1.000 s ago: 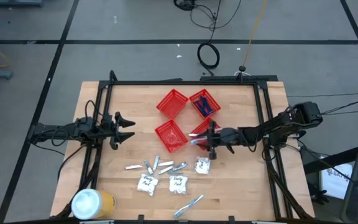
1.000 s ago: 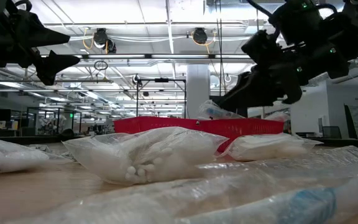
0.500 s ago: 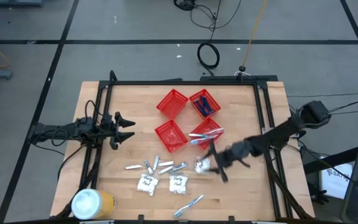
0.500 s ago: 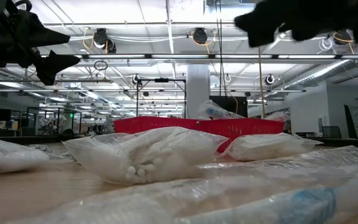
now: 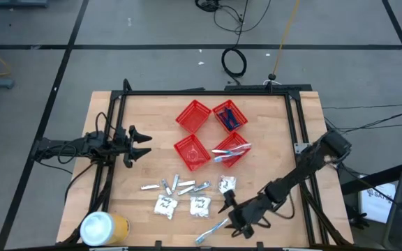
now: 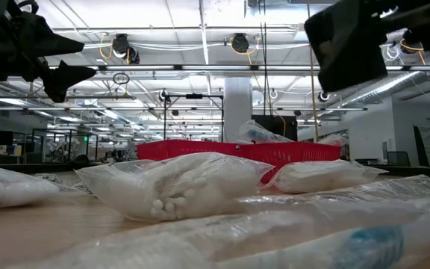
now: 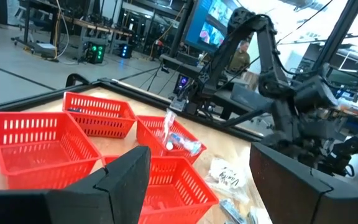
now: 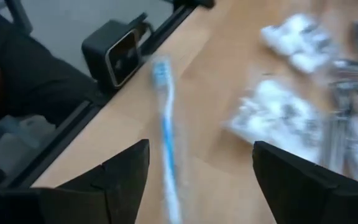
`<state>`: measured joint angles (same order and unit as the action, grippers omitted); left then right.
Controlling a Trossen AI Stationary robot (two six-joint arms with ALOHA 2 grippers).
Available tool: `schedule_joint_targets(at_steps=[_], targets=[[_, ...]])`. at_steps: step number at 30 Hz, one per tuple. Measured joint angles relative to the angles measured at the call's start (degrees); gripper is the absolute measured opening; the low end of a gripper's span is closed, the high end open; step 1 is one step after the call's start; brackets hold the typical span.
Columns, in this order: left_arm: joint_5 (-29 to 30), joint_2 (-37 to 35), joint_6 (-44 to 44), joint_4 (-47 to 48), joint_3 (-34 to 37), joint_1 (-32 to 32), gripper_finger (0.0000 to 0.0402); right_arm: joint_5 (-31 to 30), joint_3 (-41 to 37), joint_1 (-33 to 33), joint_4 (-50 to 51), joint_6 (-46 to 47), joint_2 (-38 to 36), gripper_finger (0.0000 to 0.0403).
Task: Pick & Place Travel size toiletries
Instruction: Put the blue toothbrush into the bottom right red bin
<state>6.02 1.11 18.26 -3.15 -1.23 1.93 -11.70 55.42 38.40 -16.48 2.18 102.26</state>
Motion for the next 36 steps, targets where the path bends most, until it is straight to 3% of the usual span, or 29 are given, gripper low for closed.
schedule_joint_targets(at_steps=[7, 16, 20, 27, 31, 36], targets=[[0.0, 0.0, 0.0, 0.0, 0.0, 0.0, 0.0271, 4.3, 4.7, 0.0, 0.0, 0.2, 8.1, 0.0259], [0.0, 0.0, 0.0, 0.0, 0.0, 0.0, 0.0271, 4.2, 5.0, -0.7, 6.6, 3.8, 11.1, 0.0209], [0.0, 0.0, 0.0, -0.1, 0.0, 0.0, 0.0271, 4.4, 5.0, -0.8, 7.1, 3.3, 10.8, 0.0156], [0.0, 0.0, 0.0, 0.0, 0.0, 0.0, 0.0271, 4.5, 5.0, -0.9, 7.3, -1.2, 10.6, 0.0021], [0.0, 0.0, 0.0, 0.0, 0.0, 0.0, 0.0271, 3.3, 4.8, -0.9, 8.4, -2.1, 9.2, 0.0023], [0.0, 0.0, 0.0, 0.0, 0.0, 0.0, 0.0271, -0.2, 4.6, -1.4, 15.2, -3.9, 1.1, 0.0017]])
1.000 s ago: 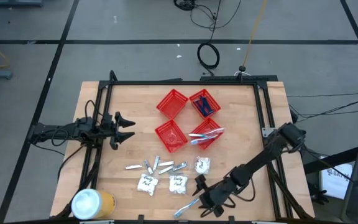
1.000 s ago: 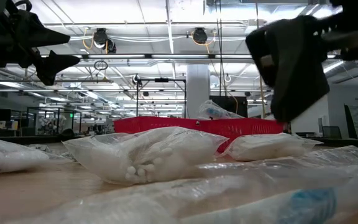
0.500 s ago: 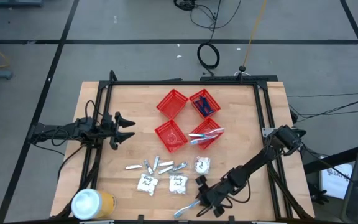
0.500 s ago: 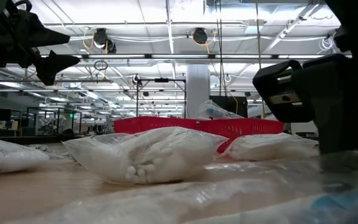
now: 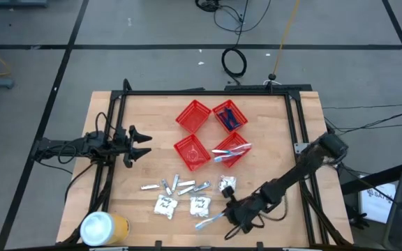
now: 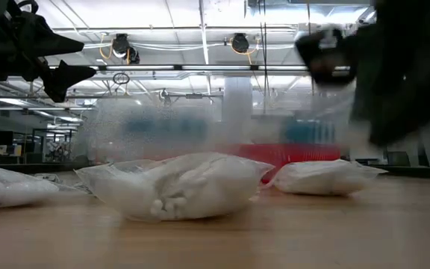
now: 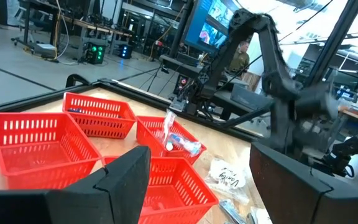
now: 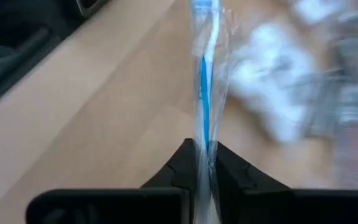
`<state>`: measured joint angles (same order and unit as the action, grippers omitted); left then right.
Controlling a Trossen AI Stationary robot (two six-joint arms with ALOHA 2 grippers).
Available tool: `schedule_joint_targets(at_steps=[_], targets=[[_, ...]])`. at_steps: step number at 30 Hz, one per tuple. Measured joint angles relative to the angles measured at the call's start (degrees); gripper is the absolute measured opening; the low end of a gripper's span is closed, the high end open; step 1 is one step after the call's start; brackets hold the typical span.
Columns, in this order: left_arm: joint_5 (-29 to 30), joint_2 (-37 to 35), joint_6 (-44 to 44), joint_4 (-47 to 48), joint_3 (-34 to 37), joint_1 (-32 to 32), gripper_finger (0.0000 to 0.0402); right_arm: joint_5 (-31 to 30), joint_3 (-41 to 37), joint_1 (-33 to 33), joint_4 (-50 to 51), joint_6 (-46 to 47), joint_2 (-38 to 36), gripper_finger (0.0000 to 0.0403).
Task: Pick & Place Travel size toiletries
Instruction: Put the blue toothbrush into the bottom right red bin
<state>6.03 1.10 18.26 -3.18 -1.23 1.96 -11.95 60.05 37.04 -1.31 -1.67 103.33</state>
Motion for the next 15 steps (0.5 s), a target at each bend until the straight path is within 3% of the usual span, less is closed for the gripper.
schedule_joint_targets(at_steps=[4, 11, 15], targets=[[0.0, 0.0, 0.0, -0.3, 0.0, 0.0, 0.0271, -6.4, 0.2, -0.2, 9.5, -1.3, -9.6, 0.0017], [0.0, 0.0, 0.0, 0.0, 0.0, 0.0, 0.0271, -25.6, -2.9, -3.2, 24.2, -5.2, -26.1, 0.0017], [0.0, 0.0, 0.0, 0.0, 0.0, 0.0, 0.0271, -26.8, -10.3, -9.8, 22.9, -9.0, -35.3, 0.0017]])
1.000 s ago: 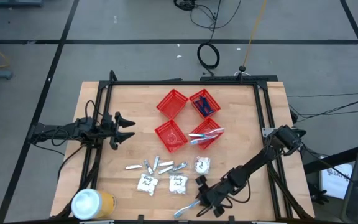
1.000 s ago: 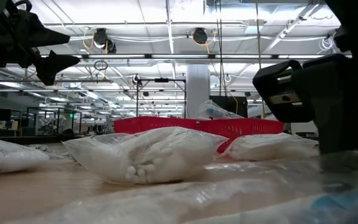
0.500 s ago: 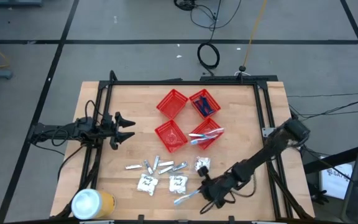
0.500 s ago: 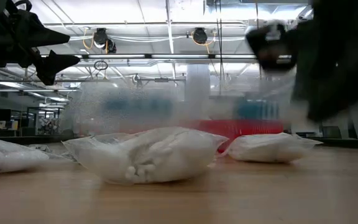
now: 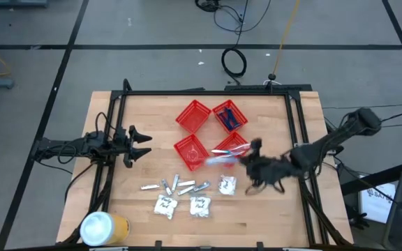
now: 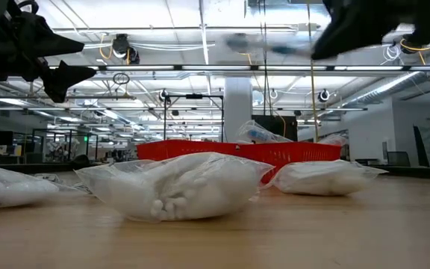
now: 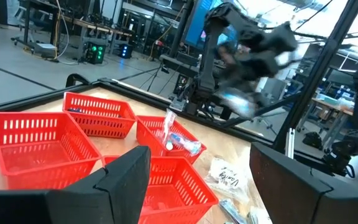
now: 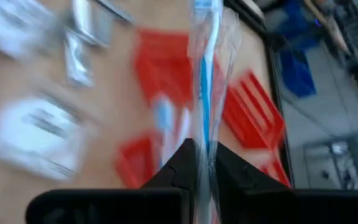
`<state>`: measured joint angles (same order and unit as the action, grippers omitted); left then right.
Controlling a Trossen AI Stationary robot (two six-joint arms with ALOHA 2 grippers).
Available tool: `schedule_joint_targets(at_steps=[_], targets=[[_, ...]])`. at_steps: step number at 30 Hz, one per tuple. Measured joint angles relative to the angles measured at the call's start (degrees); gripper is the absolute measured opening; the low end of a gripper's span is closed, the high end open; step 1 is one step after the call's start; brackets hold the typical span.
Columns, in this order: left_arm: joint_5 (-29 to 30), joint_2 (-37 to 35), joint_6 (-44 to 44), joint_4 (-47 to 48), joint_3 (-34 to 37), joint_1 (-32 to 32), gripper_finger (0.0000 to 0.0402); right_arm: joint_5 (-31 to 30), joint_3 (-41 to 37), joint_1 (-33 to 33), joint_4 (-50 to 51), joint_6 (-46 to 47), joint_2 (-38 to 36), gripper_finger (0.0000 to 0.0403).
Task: Pick & Place Travel size toiletries
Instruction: Put the blue toothbrush into the bottom right red bin
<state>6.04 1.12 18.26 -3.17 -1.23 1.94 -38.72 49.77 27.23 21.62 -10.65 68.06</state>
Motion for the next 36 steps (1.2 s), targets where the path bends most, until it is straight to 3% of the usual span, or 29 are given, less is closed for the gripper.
schedule_joint_targets(at_steps=[4, 8, 12, 16, 22, 29, 36], targets=[[0.0, 0.0, 0.0, 0.0, 0.0, 0.0, 0.0271, 6.7, -10.8, -9.1, -4.9, -5.8, -7.6, 0.0017], [0.0, 0.0, 0.0, 0.0, 0.0, 0.0, 0.0271, 19.6, -22.5, -18.9, -20.8, -15.9, -12.8, 0.0017], [0.0, 0.0, 0.0, 0.0, 0.0, 0.0, 0.0271, 32.5, -30.7, -27.6, -36.2, -17.7, -13.5, 0.0017], [0.0, 0.0, 0.0, 0.0, 0.0, 0.0, 0.0271, 39.9, -34.5, -33.2, -42.5, -17.6, -12.4, 0.0017], [0.0, 0.0, 0.0, 0.0, 0.0, 0.0, 0.0271, 43.4, -35.1, -35.8, -43.3, -18.3, -9.6, 0.0029], [0.0, 0.0, 0.0, 0.0, 0.0, 0.0, 0.0271, 43.2, -35.1, -35.8, -43.7, -20.4, -7.0, 0.0054], [0.0, 0.0, 0.0, 0.0, 0.0, 0.0, 0.0271, 36.3, -35.1, -35.8, -45.3, -20.7, -6.9, 0.0123]])
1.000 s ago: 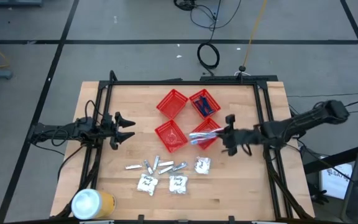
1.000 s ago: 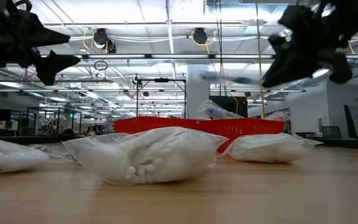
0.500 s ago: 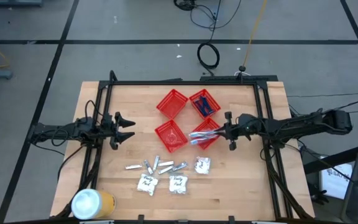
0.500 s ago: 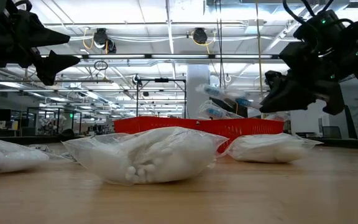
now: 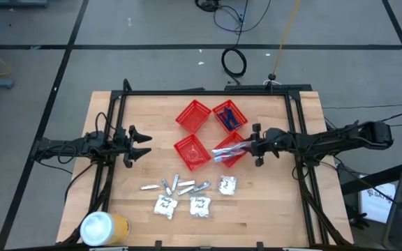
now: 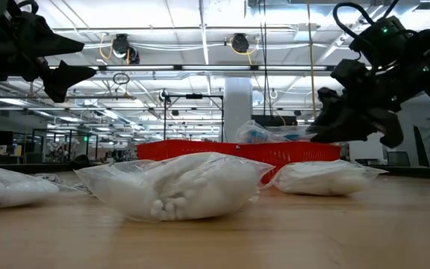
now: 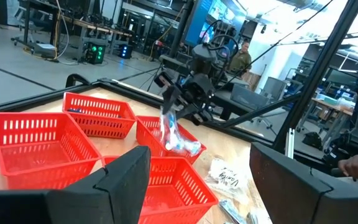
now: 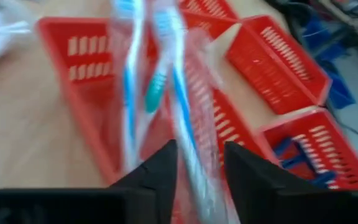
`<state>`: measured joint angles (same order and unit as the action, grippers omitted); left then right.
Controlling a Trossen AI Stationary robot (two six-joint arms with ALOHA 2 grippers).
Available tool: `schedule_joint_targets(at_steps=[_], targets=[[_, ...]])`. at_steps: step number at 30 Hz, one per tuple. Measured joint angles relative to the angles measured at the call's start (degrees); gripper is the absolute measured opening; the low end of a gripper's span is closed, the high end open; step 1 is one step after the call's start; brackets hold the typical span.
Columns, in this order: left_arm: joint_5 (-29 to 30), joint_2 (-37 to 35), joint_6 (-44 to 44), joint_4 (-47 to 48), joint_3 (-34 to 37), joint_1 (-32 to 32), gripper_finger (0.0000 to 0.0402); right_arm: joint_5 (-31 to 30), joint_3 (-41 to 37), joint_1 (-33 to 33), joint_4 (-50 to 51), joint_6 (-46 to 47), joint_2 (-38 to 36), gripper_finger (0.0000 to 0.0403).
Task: Pick & Place Travel size toiletries
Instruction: Put the blue toothbrush into the bottom right red bin
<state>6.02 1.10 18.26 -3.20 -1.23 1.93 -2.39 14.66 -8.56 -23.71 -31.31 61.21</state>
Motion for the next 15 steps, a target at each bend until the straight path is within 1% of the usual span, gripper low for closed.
schedule_joint_targets(at_steps=[4, 7, 9, 15], targets=[[0.0, 0.0, 0.0, 0.0, 0.0, 0.0, 0.0271, -3.5, 0.0, 0.0, -4.7, 0.1, 0.0, 0.0161], [0.0, 0.0, 0.0, 0.0, 0.0, 0.0, 0.0271, -3.7, 0.0, 0.0, -7.1, 0.5, 0.0, 0.0177], [0.0, 0.0, 0.0, 0.0, 0.0, 0.0, 0.0271, -3.5, 0.0, 0.2, -7.3, 1.4, 0.0, 0.0183], [0.0, 0.0, 0.0, 0.0, 0.0, 0.0, 0.0271, -3.6, 0.0, 1.5, -6.5, 8.5, 0.0, 0.0187]])
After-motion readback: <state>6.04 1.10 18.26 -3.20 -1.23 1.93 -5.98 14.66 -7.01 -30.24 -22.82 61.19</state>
